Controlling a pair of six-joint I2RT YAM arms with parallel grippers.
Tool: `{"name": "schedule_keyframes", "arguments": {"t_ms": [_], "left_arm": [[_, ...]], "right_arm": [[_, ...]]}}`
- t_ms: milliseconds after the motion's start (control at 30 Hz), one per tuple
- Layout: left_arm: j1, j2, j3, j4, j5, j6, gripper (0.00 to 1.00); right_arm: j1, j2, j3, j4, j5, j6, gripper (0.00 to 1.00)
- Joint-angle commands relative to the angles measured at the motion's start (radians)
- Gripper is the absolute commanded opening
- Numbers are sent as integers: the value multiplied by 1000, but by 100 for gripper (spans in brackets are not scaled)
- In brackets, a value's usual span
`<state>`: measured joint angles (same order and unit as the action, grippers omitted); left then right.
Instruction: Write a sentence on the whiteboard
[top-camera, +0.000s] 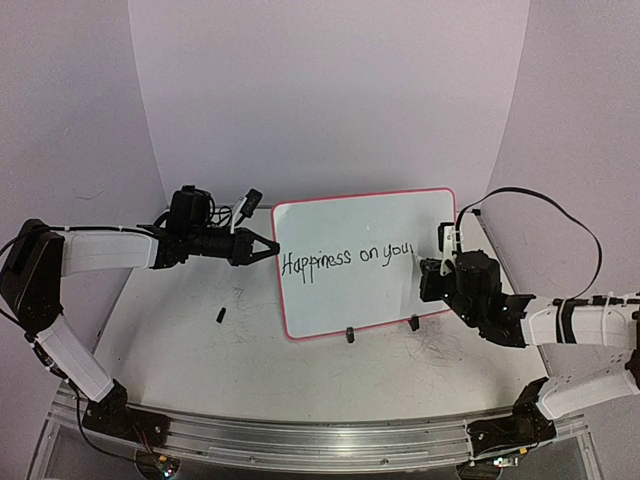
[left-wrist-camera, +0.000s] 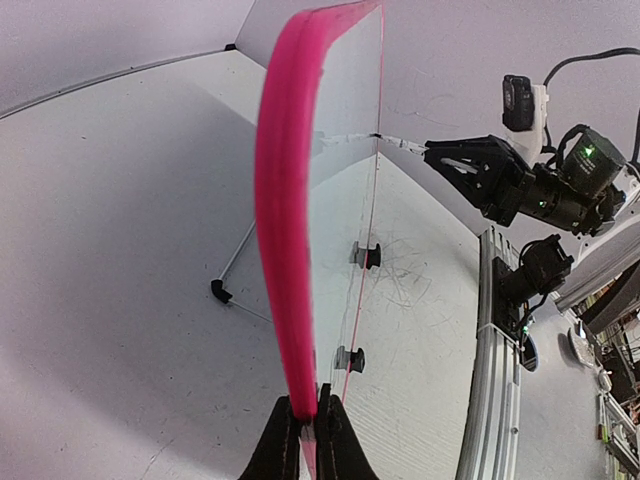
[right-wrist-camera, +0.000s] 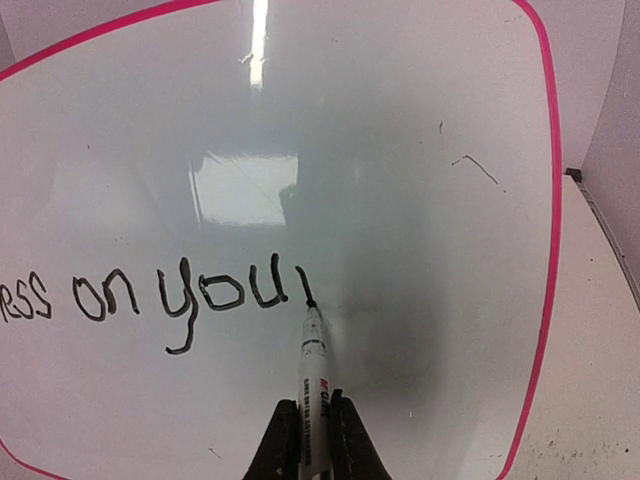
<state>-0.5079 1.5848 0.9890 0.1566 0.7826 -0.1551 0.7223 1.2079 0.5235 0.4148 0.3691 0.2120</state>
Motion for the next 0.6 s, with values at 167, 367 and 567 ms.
{"name": "schedule_keyframes", "arguments": {"t_ms": [167, 367, 567], "left_arm": [[-26, -23, 33, -14, 43, 35, 0], [-26, -28, 31, -15, 41, 35, 0], [-26, -31, 30, -15, 40, 37, 0]], "right_arm": [[-4, -16, -8, -19, -5, 30, 0], [-4, 11, 23, 21, 16, 5, 0], [-4, 28, 47, 51, 34, -2, 0]]}}
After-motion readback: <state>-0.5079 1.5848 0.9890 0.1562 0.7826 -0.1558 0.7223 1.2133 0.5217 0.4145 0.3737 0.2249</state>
